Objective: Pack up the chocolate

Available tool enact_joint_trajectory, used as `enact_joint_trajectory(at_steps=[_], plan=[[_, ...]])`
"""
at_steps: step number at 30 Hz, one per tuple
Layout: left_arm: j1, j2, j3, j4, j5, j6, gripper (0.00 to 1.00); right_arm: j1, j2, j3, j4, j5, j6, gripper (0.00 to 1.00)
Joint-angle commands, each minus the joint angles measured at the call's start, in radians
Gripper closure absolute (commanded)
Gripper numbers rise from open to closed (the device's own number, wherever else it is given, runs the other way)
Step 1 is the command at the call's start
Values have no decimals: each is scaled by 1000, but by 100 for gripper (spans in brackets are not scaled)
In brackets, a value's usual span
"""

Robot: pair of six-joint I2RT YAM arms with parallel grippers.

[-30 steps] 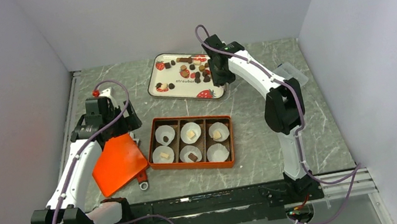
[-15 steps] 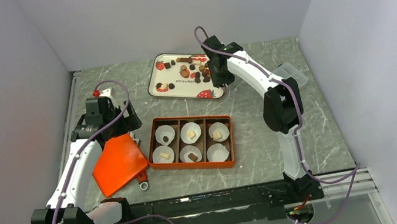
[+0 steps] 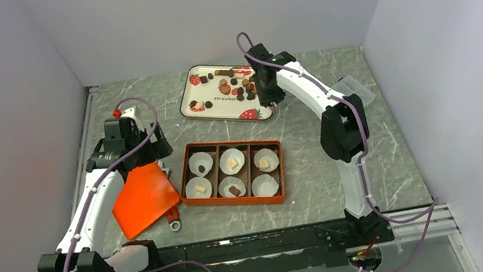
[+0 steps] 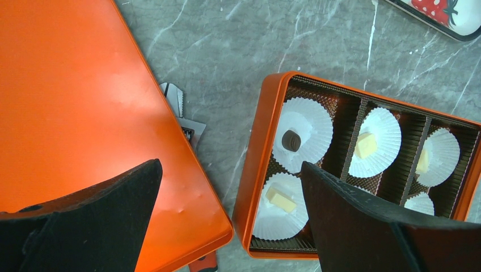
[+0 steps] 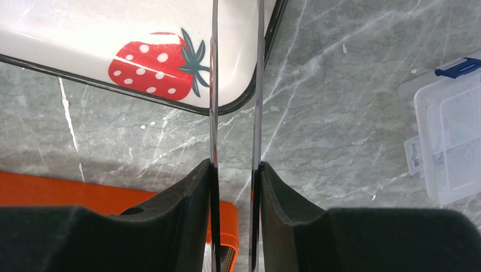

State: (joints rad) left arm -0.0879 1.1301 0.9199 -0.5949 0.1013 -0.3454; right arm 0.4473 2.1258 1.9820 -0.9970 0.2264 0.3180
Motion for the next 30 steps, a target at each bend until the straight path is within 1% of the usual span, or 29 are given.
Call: enact_joint_trajectory(at_steps=[1, 9, 15, 23, 30], plan=[[7, -6, 0, 29, 13, -2, 1, -3, -114, -16, -7, 8, 11, 67], [7, -13, -1, 29, 13, -3, 1, -3, -179, -83, -7, 6, 19, 68], [7, -14, -1, 29, 16, -3, 1, -1, -218, -120, -3, -30, 20, 68], [7, -15, -1, 29, 14, -3, 1, 17, -267, -161, 1, -128, 18, 68], [7, -12, -1, 27, 12, -2, 1, 21, -369, -217, -29, -241, 12, 68]])
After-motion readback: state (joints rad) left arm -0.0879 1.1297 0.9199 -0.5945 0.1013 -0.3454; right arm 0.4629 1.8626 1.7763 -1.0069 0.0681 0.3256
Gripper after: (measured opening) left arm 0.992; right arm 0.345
